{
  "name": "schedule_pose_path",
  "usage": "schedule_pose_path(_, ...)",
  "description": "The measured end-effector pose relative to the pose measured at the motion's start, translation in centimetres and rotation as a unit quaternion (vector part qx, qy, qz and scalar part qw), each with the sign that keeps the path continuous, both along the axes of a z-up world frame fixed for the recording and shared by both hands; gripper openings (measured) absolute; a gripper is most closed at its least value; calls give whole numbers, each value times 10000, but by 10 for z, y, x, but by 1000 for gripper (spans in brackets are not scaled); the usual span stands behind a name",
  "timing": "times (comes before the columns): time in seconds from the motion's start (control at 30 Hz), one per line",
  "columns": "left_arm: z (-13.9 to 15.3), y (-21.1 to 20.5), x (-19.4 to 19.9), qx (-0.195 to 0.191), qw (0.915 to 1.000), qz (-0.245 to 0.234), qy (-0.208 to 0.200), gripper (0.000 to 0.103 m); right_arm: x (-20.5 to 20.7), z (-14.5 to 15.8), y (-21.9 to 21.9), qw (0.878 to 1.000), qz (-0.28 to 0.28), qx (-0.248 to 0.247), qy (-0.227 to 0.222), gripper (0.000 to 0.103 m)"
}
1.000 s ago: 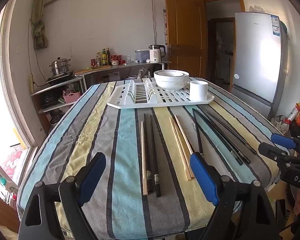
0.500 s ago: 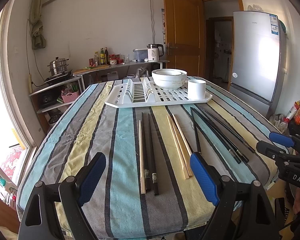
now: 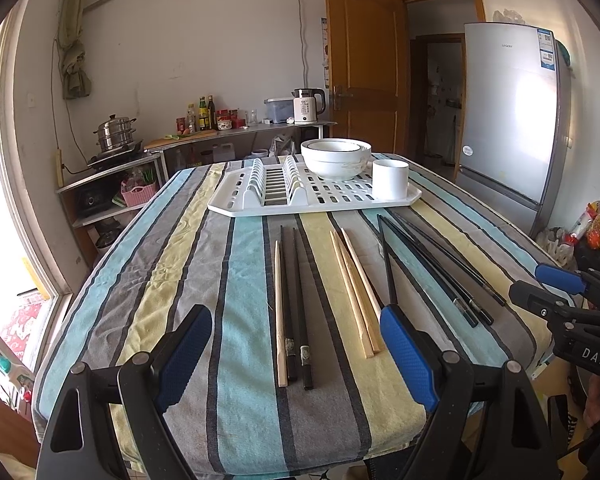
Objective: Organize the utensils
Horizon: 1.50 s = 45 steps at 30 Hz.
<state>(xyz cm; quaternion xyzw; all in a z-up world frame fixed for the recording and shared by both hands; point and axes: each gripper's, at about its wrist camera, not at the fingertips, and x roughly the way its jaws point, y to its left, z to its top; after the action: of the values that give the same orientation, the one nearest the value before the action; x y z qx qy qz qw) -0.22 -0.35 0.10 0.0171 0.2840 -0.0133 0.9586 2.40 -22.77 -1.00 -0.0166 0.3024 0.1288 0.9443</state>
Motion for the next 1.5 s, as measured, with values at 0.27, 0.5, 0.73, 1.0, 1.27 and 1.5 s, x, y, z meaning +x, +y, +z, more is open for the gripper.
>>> schedule_pose_path(0.27, 2, -2, 0, 3, 10000, -12, -8, 86, -1, 1, 0, 10000, 4, -1, 1, 59)
schedule_pose_path(0.5, 3, -4, -1, -2, 10000, -22, -2, 86, -1, 1, 0, 10000, 3, 2, -1, 59)
schedule_pose_path(0.73, 3, -4, -1, -6, 10000, -18, -1, 86, -1, 0, 0, 10000, 1, 0, -1, 59)
schedule_pose_path(1.0, 3, -7, -3, -7, 10000, -34, -3, 86, -1, 1, -1, 10000, -1, 1, -2, 59)
schedule_pose_path(1.27, 3, -6, -3, -7, 10000, -36, -6, 86, -2, 1, -1, 10000, 1, -1, -5, 59)
schedule_pose_path(1.5, 2, -7, -2, -43, 10000, -45, 43, 86, -1, 1, -2, 10000, -2, 9, -2, 59)
